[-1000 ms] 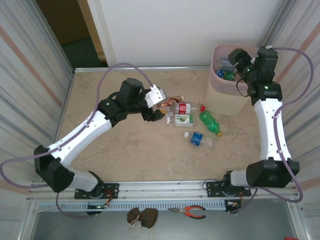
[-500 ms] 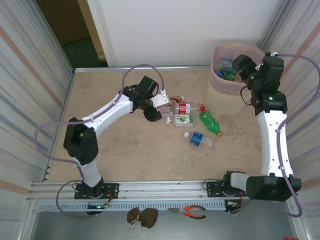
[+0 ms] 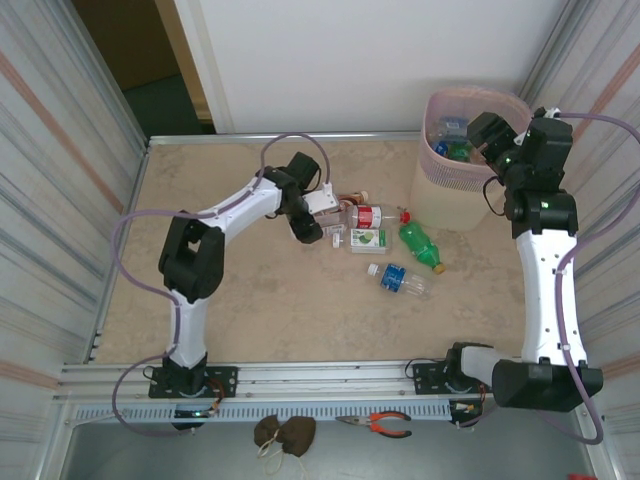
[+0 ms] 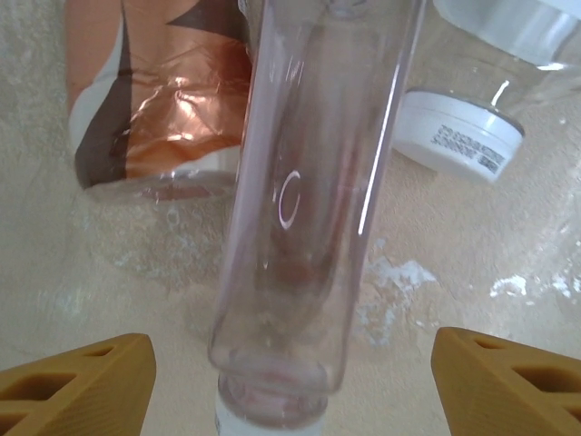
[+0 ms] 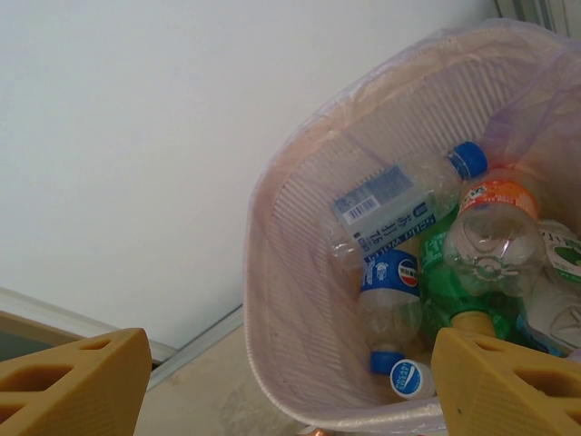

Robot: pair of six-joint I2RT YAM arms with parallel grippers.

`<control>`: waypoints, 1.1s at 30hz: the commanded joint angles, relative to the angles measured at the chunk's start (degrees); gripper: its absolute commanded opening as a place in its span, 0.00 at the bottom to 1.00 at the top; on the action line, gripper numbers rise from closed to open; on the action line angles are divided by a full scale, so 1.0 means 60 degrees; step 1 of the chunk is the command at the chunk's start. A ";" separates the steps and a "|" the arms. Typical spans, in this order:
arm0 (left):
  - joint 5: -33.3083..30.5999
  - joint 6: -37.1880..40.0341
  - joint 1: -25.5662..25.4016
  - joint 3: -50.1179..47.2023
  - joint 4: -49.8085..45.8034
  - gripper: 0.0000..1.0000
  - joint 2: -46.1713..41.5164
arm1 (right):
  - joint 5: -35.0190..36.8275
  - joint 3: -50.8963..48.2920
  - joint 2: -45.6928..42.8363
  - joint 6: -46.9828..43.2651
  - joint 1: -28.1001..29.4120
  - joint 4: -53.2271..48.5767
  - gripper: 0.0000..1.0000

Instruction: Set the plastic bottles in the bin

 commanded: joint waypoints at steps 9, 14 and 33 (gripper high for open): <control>0.0810 0.0414 0.0052 0.0646 -0.0409 0.68 0.1157 | 0.0043 -0.0112 -0.0320 -0.0195 -0.0047 -0.0026 0.79; 0.0867 0.0501 0.0070 0.0509 -0.0543 0.59 0.1180 | 0.0036 -0.0152 -0.0342 -0.0197 -0.0060 -0.0040 0.79; 0.0853 0.0171 0.0064 -0.0721 -0.0438 0.40 -0.0484 | -0.0007 -0.0250 -0.0492 -0.0157 -0.0058 -0.0027 0.79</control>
